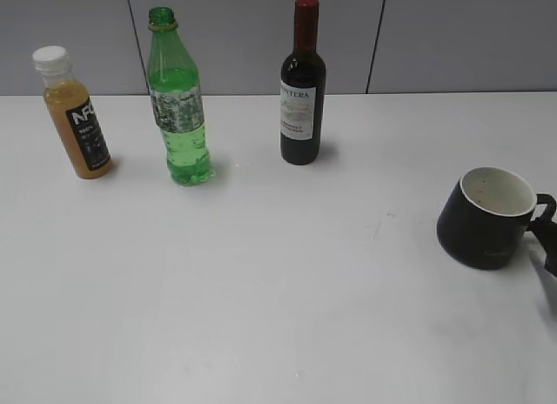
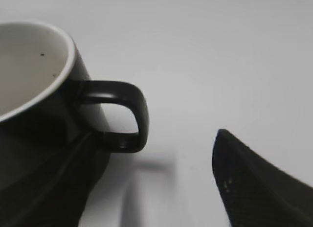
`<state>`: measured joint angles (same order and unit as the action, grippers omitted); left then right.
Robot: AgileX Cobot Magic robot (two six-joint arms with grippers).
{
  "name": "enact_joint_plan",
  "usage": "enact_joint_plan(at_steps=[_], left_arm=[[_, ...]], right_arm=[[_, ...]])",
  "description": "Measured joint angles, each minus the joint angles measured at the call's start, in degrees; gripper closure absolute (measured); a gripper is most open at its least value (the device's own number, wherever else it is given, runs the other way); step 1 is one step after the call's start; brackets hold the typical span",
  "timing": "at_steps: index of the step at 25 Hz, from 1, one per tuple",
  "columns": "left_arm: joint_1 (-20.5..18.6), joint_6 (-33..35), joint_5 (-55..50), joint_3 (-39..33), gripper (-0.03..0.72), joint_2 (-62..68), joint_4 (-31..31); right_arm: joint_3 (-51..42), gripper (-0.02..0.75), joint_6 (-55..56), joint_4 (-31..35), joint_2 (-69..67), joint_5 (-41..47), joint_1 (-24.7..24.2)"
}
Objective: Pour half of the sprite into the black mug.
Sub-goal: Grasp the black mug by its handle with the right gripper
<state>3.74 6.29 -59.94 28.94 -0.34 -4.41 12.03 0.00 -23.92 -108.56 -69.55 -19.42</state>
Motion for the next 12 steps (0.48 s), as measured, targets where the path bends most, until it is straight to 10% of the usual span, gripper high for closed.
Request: enact_joint_plan(at_steps=[12], left_arm=[[0.0,0.0,0.0,0.0,0.113,0.0,0.0]], right_arm=[[3.63,0.175,0.42,-0.66,-3.99,0.0,-0.02]])
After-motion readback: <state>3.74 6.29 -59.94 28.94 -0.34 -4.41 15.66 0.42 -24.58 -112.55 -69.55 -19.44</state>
